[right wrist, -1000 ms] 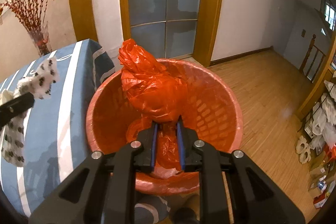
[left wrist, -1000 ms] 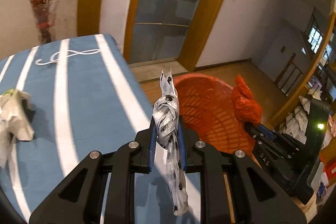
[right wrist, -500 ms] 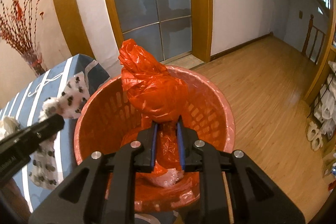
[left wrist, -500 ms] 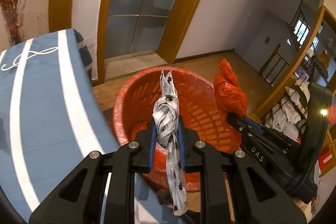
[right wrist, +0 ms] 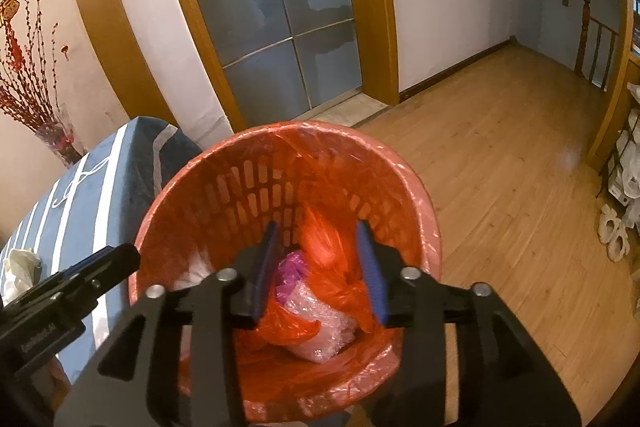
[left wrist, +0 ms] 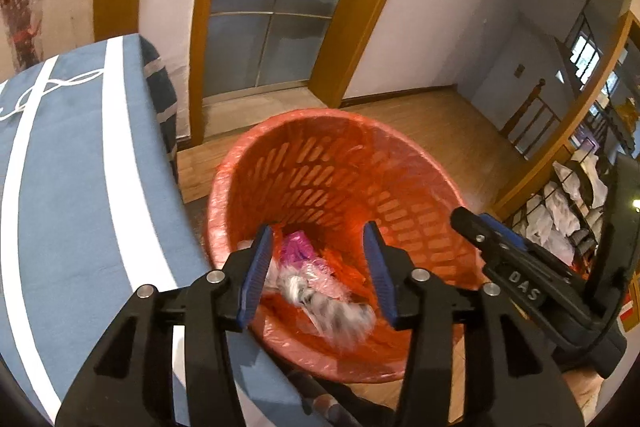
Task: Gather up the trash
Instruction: 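Open both tools to release the bags into the basket, then move both open tools back over the table toward the clear bags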
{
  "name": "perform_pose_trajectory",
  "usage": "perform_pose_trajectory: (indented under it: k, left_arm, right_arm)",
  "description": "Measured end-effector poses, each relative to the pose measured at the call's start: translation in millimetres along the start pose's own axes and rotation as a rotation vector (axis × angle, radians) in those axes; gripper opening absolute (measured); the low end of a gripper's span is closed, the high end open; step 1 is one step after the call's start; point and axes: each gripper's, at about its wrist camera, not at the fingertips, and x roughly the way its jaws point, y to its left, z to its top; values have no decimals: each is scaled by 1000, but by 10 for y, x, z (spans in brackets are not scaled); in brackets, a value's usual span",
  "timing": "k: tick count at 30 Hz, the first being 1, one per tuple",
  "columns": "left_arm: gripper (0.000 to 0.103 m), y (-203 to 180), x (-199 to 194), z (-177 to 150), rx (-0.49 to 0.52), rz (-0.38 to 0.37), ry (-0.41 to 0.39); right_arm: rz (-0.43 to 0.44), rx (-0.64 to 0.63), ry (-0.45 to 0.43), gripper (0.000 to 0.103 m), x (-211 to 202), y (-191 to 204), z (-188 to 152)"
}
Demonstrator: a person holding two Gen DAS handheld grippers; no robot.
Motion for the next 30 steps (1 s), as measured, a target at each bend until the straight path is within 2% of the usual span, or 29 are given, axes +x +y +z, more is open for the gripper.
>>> perform_pose_trajectory:
  k: [6,14,19,23,30]
  left_arm:
    - [58,96,-113,-52,0,77,-19]
    - [65,327,-354,-163,4,165,-39]
    - [68,481,-616,-291,8,235,-76]
    - [68,687,-854,-364,-39,269,-100]
    - [68,1087,-1446,-499,-96,372,-197]
  right_arm:
    - [-37,-19,-5,57,-44,-13,-76]
    - [-43,-41,1,61,-157,55,-185]
    - [-29,-77,-3,64,-251,244,-249]
    - [-11,-126,-20,68,-358,490,-301]
    - [60,-200,-35,71,-519,955,-381]
